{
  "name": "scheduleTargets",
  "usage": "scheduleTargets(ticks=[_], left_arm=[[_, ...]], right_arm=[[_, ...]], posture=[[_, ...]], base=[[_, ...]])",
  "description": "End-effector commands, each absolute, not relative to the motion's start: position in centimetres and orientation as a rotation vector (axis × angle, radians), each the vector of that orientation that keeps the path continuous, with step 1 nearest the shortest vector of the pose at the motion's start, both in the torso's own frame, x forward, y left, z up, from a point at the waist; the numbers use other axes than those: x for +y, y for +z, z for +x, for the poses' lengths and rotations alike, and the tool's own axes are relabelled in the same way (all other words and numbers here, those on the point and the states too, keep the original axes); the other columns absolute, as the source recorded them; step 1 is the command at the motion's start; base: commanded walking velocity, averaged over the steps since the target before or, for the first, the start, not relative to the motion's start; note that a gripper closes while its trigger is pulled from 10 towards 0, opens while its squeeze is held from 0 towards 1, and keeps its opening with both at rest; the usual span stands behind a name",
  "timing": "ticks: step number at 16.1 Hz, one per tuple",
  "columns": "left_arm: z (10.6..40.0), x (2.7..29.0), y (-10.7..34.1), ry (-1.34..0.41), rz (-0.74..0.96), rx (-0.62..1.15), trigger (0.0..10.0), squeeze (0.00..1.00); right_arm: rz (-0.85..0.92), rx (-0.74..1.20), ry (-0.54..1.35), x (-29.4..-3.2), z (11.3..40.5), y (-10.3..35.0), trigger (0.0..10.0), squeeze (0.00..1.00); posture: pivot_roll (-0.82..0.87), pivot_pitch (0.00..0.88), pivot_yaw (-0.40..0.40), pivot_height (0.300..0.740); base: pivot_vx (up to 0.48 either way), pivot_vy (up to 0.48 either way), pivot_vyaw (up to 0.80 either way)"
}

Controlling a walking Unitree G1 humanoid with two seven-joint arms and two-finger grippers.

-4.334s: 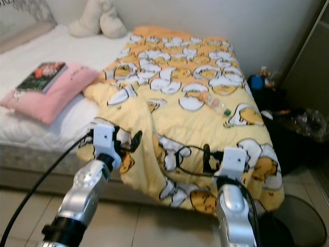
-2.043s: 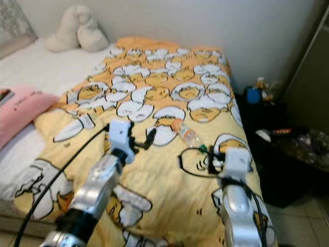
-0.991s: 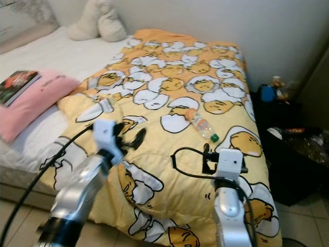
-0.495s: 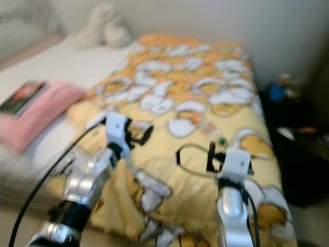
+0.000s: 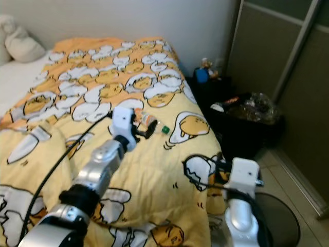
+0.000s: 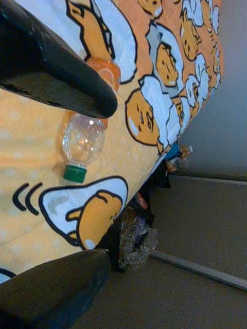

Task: Clean up the room

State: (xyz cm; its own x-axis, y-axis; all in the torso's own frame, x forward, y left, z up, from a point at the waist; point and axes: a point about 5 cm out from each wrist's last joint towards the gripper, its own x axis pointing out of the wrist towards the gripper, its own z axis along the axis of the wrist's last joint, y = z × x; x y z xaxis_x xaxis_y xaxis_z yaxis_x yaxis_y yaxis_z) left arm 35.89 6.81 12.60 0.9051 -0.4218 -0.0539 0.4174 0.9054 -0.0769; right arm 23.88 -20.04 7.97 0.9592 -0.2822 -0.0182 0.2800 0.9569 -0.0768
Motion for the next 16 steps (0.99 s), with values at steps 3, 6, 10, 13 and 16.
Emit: scheduleTargets(ticks=[3, 6, 10, 13, 16], left_arm=[[36.5, 6.1, 13.6, -0.485, -0.018, 0.022, 10.0, 0.0], [36.9, 5.2, 14.3, -0.532, 0.013, 0.01, 10.0, 0.0], [37.3, 3.7, 15.1, -0.599, 0.048, 0.012, 10.0, 0.0], [37.2, 3.1, 14.9, -0.605, 0.055, 0.032, 10.0, 0.0], [36.3, 5.9, 12.9, -0.474, -0.315, 0.067, 10.0, 0.0]], right_arm=[[-0.063, 0.013, -0.266, -19.2, 23.8, 8.4, 10.0, 0.0], [-0.063, 0.036, -0.244, -18.5, 23.4, 8.1, 10.0, 0.0], [-0.062, 0.054, -0.243, -18.4, 22.5, 7.8, 10.0, 0.0], [-0.06, 0.043, -0.272, -18.6, 22.3, 8.0, 10.0, 0.0], [-0.072, -0.004, -0.3, -19.0, 21.7, 9.0, 10.0, 0.0]], posture=[[-0.05, 0.0, 0.117, 0.74], [-0.06, 0.0, 0.12, 0.74], [-0.08, 0.0, 0.133, 0.74], [-0.1, 0.0, 0.149, 0.74], [-0.11, 0.0, 0.147, 0.74]], base=[[0.199, 0.395, 0.0], [0.321, 0.355, -0.26], [0.378, 0.237, -0.77], [0.149, 0.0, -0.41], [0.0, 0.0, 0.0]])
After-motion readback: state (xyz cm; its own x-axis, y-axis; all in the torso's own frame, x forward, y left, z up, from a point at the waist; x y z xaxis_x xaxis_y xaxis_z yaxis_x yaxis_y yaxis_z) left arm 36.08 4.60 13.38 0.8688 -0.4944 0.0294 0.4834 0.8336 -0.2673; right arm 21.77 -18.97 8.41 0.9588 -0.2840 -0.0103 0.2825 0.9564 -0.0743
